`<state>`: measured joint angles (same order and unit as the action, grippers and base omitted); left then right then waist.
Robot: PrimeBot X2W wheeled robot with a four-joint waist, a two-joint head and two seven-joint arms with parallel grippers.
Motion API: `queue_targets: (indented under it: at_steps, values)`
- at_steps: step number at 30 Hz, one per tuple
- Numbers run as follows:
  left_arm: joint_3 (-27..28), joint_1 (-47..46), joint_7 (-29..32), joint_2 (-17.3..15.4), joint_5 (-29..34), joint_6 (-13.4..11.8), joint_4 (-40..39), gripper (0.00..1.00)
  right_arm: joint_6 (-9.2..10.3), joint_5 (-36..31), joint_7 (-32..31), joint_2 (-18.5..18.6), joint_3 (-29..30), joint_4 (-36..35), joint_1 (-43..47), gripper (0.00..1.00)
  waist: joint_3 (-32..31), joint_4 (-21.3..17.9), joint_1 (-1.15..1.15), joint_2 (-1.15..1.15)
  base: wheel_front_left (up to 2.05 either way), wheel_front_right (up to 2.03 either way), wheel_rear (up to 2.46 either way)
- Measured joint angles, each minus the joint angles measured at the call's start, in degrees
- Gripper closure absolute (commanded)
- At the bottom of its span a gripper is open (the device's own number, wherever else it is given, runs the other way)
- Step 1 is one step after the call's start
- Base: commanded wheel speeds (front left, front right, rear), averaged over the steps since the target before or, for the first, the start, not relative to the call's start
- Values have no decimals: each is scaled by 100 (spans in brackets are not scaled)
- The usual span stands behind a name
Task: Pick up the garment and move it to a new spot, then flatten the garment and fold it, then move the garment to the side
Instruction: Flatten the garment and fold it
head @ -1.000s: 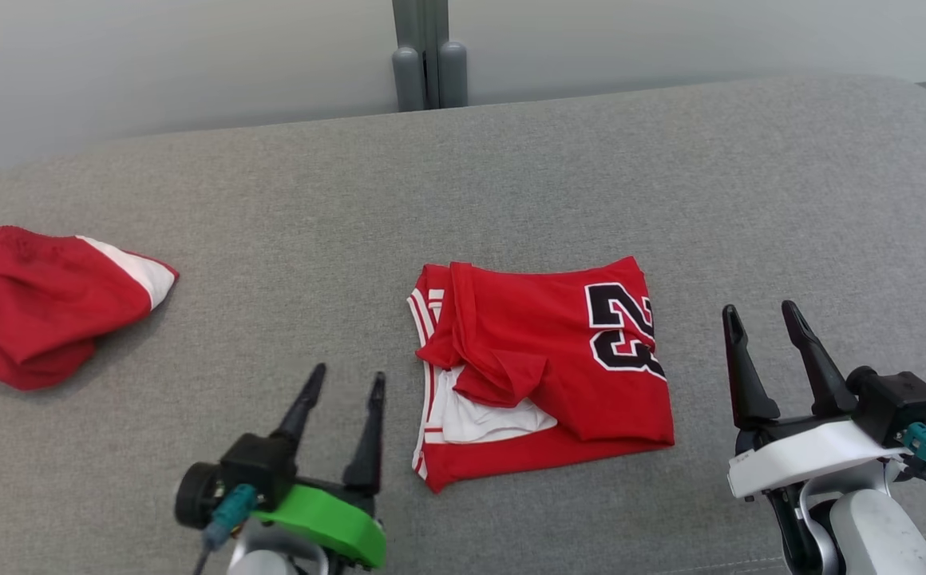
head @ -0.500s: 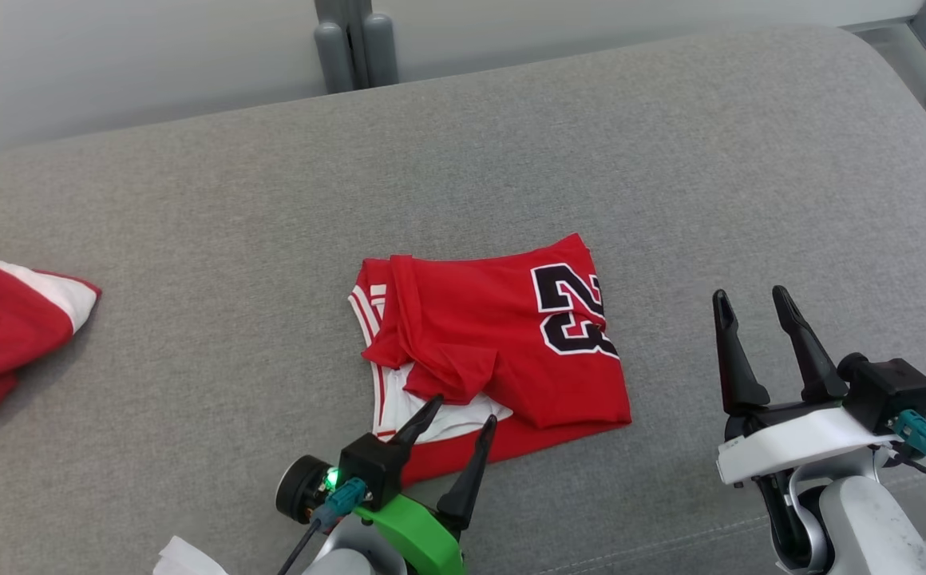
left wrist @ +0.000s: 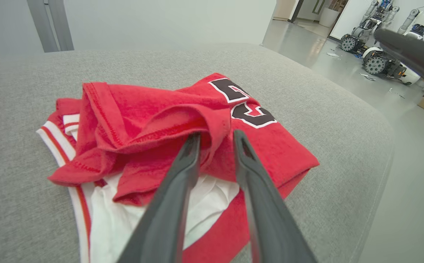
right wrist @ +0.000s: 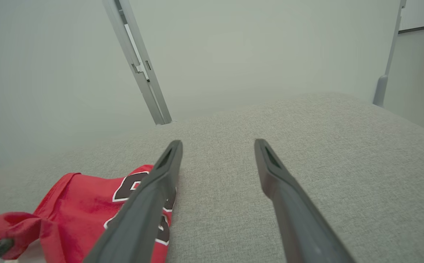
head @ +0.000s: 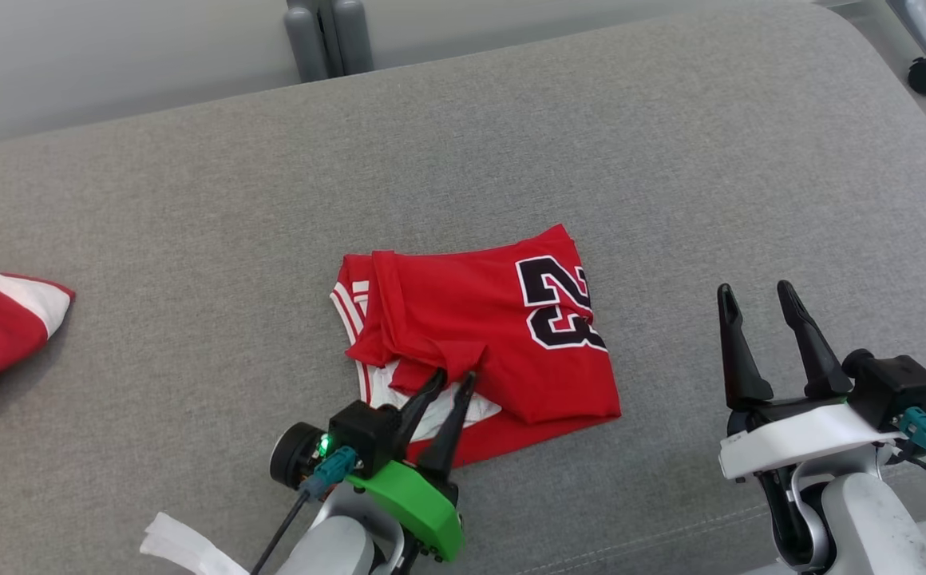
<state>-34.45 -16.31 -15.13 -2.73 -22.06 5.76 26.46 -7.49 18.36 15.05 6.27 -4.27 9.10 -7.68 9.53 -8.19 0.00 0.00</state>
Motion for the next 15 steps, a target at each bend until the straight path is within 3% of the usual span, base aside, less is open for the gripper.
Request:
queue_targets:
  at_steps: [12, 15]
  values:
    - [78, 480, 0, -222, 196, 35, -229, 100, 0, -1, 0, -10, 59, 33, 13, 0, -62, 374, 0, 0, 0, 0, 0]
    - [71, 621, 0, -248, 182, 55, -110, 67, 0, 1, 0, -9, 45, 78, 14, 0, -77, 406, 0, 0, 0, 0, 0]
